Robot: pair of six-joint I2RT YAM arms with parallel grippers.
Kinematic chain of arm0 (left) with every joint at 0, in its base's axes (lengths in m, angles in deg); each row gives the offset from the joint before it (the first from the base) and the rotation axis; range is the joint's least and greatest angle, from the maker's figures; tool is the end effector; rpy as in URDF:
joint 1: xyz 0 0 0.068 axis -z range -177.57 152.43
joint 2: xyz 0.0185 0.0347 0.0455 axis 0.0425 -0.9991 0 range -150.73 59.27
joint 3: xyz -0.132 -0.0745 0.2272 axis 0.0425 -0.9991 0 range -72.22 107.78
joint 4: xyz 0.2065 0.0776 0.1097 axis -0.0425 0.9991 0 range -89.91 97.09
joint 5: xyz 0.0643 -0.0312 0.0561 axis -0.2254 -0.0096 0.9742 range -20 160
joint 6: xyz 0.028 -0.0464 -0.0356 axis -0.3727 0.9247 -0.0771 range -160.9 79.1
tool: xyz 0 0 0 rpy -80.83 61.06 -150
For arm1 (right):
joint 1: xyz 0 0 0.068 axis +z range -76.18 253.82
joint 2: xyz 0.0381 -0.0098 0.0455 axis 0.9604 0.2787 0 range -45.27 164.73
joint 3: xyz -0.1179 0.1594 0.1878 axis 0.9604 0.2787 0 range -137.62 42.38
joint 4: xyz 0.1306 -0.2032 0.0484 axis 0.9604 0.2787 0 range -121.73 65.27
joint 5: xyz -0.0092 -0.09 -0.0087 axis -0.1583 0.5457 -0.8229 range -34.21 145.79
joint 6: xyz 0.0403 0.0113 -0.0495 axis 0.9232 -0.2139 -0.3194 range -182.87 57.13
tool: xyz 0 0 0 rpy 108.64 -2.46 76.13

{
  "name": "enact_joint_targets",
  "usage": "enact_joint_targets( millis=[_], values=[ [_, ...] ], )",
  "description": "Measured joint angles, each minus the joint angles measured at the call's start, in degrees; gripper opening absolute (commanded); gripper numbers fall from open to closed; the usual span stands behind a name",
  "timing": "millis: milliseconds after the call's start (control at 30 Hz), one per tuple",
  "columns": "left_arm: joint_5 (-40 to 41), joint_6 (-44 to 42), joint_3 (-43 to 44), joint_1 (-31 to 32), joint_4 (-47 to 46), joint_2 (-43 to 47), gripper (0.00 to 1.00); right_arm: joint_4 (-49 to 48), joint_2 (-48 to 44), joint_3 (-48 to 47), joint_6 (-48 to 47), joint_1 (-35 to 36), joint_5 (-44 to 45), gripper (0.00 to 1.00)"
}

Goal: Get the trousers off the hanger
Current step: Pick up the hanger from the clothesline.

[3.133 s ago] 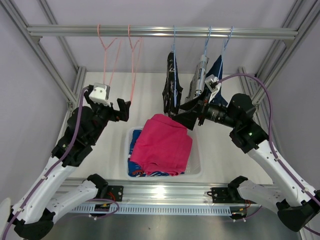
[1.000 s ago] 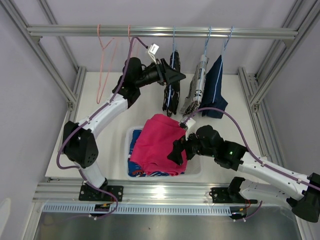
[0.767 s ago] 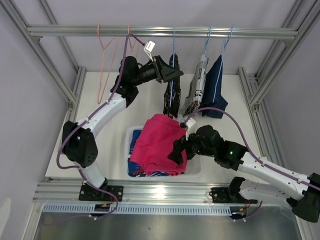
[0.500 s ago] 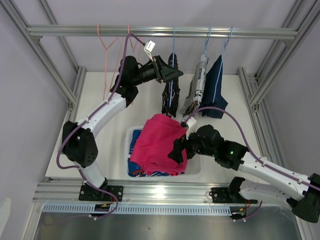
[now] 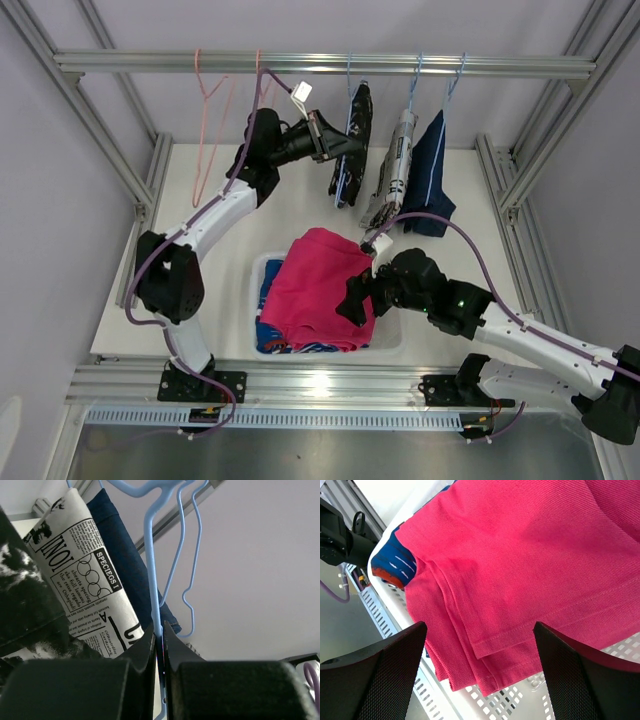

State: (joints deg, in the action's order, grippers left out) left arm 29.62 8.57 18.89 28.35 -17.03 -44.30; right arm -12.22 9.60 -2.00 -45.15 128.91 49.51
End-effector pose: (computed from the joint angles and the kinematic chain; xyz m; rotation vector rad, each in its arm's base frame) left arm 0.3729 -0.2177 0.3886 0.2995 1.7041 -1.5335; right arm 0.1165 0.1766 0.2849 -0.7761 2.0756 0.8567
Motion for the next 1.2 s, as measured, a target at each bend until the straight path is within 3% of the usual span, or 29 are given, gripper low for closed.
enact_joint_targets(
  millis=[67, 533, 1200],
  values=[
    [-0.2, 0.1, 0.3, 0.0, 0.0, -0.3, 0.01, 0.0, 0.0, 0.0, 0.0, -0.2, 0.0, 0.93],
    [-2.9, 4.7, 0.9, 0.3, -0.9, -0.2, 0.01, 0.0, 0.1, 0.0, 0.0, -0.5, 0.9, 0.93],
    [-1.8, 0.7, 23.3, 2.6, 31.9, -2.6, 0.01, 0.0, -0.5, 0.0, 0.0, 0.5, 0.9, 0.93]
  ],
)
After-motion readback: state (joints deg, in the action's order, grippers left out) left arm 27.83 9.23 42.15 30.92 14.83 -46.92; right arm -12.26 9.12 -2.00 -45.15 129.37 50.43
